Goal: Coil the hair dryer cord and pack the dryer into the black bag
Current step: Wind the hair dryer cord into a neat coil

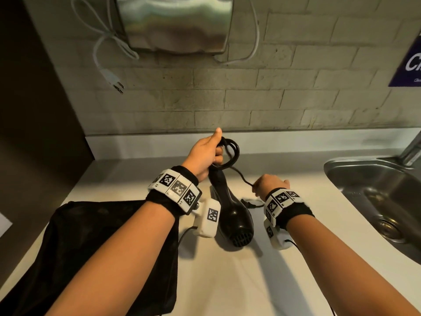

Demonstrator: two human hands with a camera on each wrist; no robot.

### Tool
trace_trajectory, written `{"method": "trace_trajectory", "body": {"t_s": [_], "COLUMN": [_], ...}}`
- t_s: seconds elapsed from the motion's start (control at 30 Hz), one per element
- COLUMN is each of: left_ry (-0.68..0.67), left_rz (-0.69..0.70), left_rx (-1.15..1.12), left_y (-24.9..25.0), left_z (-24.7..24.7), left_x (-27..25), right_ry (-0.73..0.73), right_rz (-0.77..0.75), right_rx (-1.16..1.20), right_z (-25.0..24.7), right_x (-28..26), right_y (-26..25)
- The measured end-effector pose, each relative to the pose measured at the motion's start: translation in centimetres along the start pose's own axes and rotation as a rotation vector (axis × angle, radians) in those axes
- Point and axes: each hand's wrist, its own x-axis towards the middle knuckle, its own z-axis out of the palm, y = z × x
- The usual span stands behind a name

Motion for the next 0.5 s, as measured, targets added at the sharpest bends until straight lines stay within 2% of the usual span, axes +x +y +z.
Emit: {"method": "trace_trajectory", "body": {"t_s": [0.1, 0.23, 0.3, 0.43, 0.5], "left_ry": [-0.017, -0.009, -0.012, -0.034, -0.053], "left_rz": [0.004, 0.020, 0.040, 0.114, 0.137], "left_rx": [0.007, 0.031, 0.046, 0.104, 0.159], "left_y": [-0.2, -0.4, -0.4, -0.8, -0.8], "left_z": [-0.5, -0.6, -0.4, 0.1, 0.3], "left_x": [-0.1, -0.1, 0.0, 0.4, 0.5], "right_ry": [-0.078, -0.005, 0.010, -0.108, -0.140], "right_rz": [0.045, -0.119, -0.252, -0.573, -0.657], "right_rx": [-0.069, -0.081, 0.128, 0.775, 0.891], "right_z": [0.8, 0.3, -0.9, -4.5, -5.6], "right_x": [0.2, -0.6, -1.8, -5.6, -6.4], "right_y": [0.6, 0.0, -0.7, -2.9, -3.3]}}
